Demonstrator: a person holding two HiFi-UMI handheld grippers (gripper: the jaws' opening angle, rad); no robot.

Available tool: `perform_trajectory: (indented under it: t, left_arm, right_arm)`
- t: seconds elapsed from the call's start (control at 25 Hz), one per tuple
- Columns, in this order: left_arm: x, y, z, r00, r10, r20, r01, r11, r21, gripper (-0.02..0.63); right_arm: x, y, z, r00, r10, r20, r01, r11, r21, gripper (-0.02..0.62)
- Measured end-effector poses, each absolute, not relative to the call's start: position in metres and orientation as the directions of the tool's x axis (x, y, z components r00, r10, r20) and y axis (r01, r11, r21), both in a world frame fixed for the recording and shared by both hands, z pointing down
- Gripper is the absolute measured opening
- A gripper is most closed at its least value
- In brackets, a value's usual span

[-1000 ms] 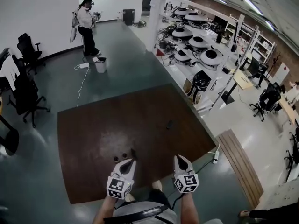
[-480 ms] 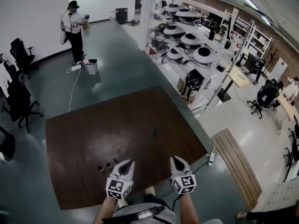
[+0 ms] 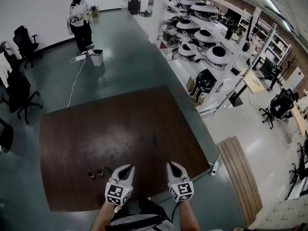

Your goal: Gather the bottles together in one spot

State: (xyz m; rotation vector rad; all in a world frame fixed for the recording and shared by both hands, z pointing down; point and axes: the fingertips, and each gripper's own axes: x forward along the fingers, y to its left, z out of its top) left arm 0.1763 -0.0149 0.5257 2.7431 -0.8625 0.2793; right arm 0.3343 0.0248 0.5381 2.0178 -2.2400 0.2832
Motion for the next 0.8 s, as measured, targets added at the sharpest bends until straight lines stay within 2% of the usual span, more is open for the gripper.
perform_trajectory:
  t: [0.44,0.48,0.52,0.68,0.8]
  left_arm:
    - [0.191,-0.046,0.569,0.738,-0.586,0.334,-0.661,-0.728,0.182,-0.001]
    - [0.192,-0.048,0.571,0.734,-0.589,0.338,-0.666,-0.723,0.186,-0.002]
    - [0.193,-0.05,0.573,0.73,-0.592,0.342,-0.671,-0.717,0.19,0.0]
    - [0.192,-0.058,0.577,0.713,-0.603,0.358,-0.69,-0.695,0.202,-0.001]
    - [0.19,-0.062,0.582,0.703,-0.606,0.371,-0.699,-0.685,0.206,-0.002]
  right_arm:
    - [0.343,-0.03,0.593,-0.195,-0.944,0.268,-0.98,0.201,-0.006,0.003]
    - [0.345,-0.035,0.598,-0.201,-0.941,0.274,-0.979,0.206,-0.01,0.012]
    - [0.347,-0.04,0.603,-0.208,-0.938,0.279,-0.977,0.211,-0.017,0.055]
    - [0.351,-0.063,0.613,-0.22,-0.933,0.285,-0.975,0.22,-0.034,0.06]
    - [0.354,-0.076,0.627,-0.228,-0.927,0.299,-0.973,0.225,-0.044,0.088]
